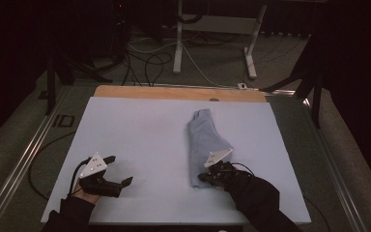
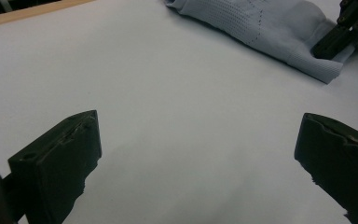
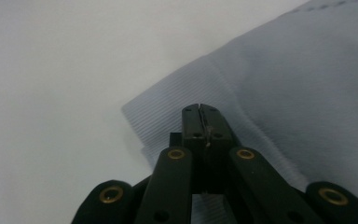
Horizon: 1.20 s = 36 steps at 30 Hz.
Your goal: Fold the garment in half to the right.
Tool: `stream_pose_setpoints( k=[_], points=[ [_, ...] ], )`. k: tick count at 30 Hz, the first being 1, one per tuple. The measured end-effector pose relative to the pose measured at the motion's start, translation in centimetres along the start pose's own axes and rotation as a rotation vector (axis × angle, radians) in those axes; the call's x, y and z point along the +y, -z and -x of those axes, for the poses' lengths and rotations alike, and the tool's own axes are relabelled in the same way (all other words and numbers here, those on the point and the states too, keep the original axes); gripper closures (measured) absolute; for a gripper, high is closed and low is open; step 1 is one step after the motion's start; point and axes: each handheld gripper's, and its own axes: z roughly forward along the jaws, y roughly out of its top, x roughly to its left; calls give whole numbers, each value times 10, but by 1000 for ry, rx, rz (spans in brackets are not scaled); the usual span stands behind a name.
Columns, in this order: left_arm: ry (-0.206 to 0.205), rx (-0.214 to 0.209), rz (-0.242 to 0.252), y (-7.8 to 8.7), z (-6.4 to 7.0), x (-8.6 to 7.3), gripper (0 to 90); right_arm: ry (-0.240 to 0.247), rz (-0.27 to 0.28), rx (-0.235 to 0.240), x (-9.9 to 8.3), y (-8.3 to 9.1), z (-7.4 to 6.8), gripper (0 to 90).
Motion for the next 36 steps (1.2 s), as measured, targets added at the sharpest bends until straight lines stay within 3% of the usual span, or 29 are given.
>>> stream_pose_setpoints(
  k=[14,29,33,36],
  points=[
    [5,-1,3,0,0,0,17,36,-12,20,-3,1,-10,900],
    [5,-5,0,0,-1,0,17,18,-6,25,0,4,-6,900],
    [7,-6,-3,0,-2,-1,17,21,42,17,6,16,-5,900],
    [2,-4,-3,1,-1,0,17,-11,65,8,8,19,0,900]
  ],
)
